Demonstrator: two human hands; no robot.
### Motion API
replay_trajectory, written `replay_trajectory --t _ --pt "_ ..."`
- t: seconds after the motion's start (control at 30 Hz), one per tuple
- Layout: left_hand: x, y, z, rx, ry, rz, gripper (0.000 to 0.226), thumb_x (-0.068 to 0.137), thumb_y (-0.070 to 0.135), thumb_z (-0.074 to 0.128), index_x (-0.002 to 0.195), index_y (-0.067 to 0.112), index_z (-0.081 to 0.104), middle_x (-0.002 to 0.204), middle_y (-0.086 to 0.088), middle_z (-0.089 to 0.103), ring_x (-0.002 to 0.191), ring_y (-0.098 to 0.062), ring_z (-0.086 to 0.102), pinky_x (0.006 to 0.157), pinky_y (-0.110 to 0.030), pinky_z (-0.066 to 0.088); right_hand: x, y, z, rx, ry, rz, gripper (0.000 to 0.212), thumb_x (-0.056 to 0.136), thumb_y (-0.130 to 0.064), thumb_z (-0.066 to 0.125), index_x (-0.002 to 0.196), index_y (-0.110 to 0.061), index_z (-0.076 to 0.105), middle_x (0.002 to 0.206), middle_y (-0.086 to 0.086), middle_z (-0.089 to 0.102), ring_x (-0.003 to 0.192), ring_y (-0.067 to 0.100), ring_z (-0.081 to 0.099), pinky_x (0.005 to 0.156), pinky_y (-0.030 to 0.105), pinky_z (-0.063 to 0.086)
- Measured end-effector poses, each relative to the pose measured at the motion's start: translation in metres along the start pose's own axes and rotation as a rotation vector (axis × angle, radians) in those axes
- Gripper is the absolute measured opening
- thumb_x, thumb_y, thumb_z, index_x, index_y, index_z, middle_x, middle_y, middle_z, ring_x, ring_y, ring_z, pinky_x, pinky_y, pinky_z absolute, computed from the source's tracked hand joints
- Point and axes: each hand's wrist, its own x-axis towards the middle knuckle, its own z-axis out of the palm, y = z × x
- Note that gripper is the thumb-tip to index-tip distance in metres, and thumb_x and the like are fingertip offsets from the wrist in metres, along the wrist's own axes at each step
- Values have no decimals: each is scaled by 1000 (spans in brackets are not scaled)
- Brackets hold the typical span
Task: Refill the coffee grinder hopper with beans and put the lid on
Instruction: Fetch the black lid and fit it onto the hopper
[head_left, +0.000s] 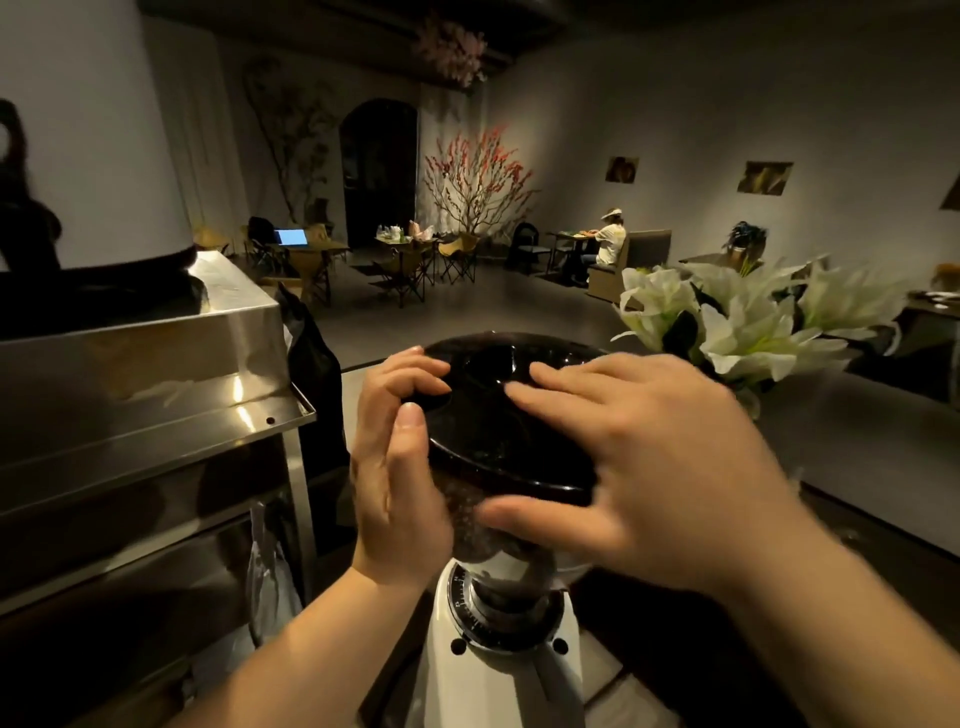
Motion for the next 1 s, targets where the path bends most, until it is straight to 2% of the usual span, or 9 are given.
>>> replay_trajectory --t 0.07,0.1,0.23,0.33,0.47,0.57,0.73,0.9,1.0 --pt "1 0 3 1 6 11 35 100 23 35 104 0 61 118 -13 65 129 -21 60 111 -31 43 -12 34 -4 338 -27 -20 73 85 -84 62 142 -39 71 156 -25 60 146 0 52 116 52 49" --pt "0 -1 4 -9 9 10 35 100 23 35 103 0 61 117 -13 66 128 -19 60 111 -31 43 -17 42 1 448 7 -13 70 83 -77 69 140 -36 72 156 -25 60 149 0 50 118 53 47" --pt "-2 -3 1 -30 22 49 34 101 23 34 104 3 61 118 -10 66 130 -20 60 112 -32 43 -20 35 34 498 302 24 69 85 -78 68 125 -23 81 141 -11 73 138 11 65 111 56 52" --pt "-1 -5 0 -14 19 64 35 101 23 33 106 2 62 120 -10 66 132 -19 59 113 -34 44 -21 30 39 519 375 69 67 85 -80 67 120 -25 82 136 -12 75 135 9 67 110 55 53" --pt "-2 -6 3 0 6 66 36 101 23 33 110 5 63 138 -11 63 144 -29 52 121 -56 39 -25 5 33 387 360 191 69 82 -85 63 123 -33 82 138 -19 73 136 2 63 115 49 49" --pt "-6 -10 2 90 7 157 38 106 12 28 116 7 65 153 -14 55 151 -24 45 126 -49 33 -21 -26 30 180 330 300 75 88 -89 49 124 -32 81 139 -15 74 134 9 64 109 45 45" --pt "-5 -14 1 -58 1 69 43 111 12 24 109 13 66 133 -12 63 143 -36 51 122 -59 37 -11 -51 30 49 269 293 75 98 -83 37 123 -25 78 136 -6 75 129 22 64 98 47 42" --pt "-3 -6 4 19 16 80 42 109 17 26 107 3 66 118 -16 64 129 -25 59 114 -38 42 -24 22 10 373 140 -21 63 93 -70 64 139 -29 73 138 -15 73 138 7 60 113 49 51" --pt "-4 -4 4 -3 22 64 42 108 18 26 110 2 65 123 -19 65 135 -29 57 117 -42 42 -28 32 15 477 178 4 61 89 -63 71 138 -27 74 139 -15 72 141 11 60 114 53 50"
